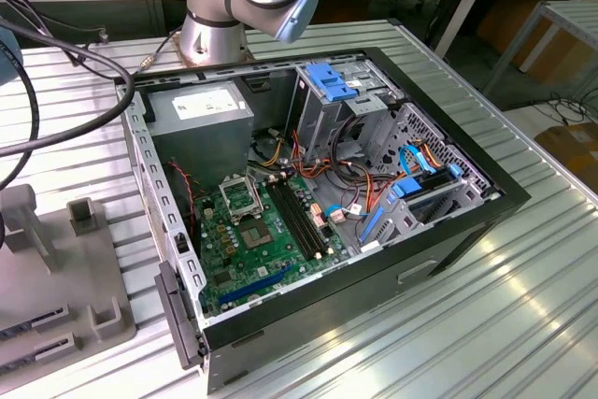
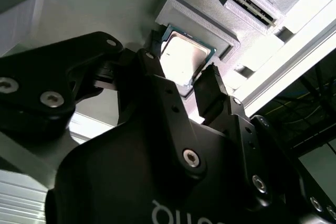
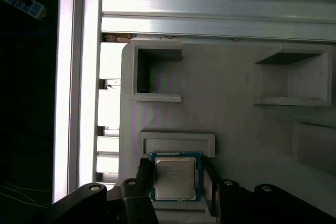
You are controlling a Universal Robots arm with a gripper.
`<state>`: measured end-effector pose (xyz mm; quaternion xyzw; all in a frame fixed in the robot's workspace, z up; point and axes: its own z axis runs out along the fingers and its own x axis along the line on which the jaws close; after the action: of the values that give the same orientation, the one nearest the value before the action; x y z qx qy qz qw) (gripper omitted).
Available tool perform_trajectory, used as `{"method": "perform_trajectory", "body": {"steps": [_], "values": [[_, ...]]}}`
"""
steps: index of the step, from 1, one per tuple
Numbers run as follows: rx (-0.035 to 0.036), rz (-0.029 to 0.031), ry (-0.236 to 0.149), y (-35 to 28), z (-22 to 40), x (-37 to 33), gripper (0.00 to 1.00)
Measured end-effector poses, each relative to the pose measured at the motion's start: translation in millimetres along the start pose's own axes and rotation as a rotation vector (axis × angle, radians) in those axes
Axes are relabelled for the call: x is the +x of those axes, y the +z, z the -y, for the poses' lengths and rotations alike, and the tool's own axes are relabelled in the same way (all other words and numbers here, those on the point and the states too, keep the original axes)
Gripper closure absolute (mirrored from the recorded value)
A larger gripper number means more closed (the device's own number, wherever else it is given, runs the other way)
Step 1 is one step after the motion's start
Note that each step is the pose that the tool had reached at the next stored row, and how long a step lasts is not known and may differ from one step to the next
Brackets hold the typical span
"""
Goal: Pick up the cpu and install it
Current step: 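Pick up the cpu and move it towards the insertion slot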
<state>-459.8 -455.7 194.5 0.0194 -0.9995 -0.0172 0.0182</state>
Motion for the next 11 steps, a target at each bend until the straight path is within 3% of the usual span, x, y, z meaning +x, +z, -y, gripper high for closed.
{"method": "perform_trajectory", "body": {"steps": [1,8,9,10,11], "values": [[0.0,0.0,0.0,0.0,0.0,0.0,0.44],[0.0,-0.0001,-0.002,0.9,0.0,0.1,0.45],[-0.0011,-0.0006,-0.002,-2.0,-0.1,0.0,0.54],[-0.0013,-0.0036,-0.002,-11.4,-0.4,0.3,0.54],[-0.0012,-0.0039,-0.002,-11.5,-0.4,0.3,0.54]]}}
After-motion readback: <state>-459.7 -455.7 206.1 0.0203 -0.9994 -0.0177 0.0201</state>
